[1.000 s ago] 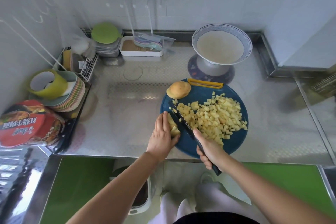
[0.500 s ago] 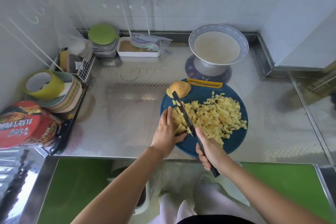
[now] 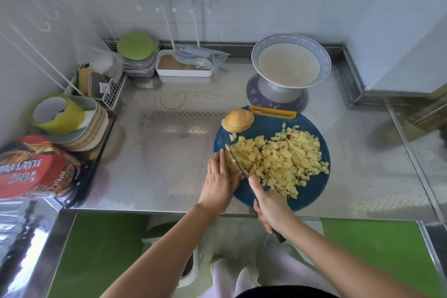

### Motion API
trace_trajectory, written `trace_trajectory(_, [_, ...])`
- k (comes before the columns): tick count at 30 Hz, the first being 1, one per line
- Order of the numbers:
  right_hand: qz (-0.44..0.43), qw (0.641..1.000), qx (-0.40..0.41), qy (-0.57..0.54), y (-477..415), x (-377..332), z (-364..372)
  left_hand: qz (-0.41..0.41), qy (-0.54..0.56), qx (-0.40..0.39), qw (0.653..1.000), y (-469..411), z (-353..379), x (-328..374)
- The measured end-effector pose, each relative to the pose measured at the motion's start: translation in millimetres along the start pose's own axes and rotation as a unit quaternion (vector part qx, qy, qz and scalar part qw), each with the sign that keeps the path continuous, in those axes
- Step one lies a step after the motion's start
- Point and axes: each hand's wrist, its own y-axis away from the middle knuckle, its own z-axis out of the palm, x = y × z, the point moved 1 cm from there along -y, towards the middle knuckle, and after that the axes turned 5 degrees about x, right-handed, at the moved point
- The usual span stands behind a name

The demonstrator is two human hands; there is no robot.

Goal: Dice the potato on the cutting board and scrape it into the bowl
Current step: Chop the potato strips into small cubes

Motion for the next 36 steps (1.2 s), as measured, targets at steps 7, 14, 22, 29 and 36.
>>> trace_trajectory(7, [0.07, 0.997, -0.035, 0.029, 0, -19, -8, 0.012, -0.029, -0.003, 1.0, -3, 7, -1])
trace_trajectory(14, [0.121, 0.988, -0.087, 0.028, -4, -30, -19, -0.008, -0.032, -0.009, 0.999, -5, 8, -1])
trace_trajectory(22, [0.131, 0.985, -0.106, 0.029, -5, -30, -22, -0.01, -0.028, -0.009, 0.999, -6, 7, 2])
trace_trajectory(29, [0.143, 0.981, -0.122, 0.043, -9, -39, -31, -0.023, -0.036, -0.03, 0.999, -6, 11, 3])
trace_trajectory(36, [0.148, 0.98, -0.132, 0.034, -13, -41, -34, -0.026, -0.061, -0.012, 0.998, -8, 9, 2])
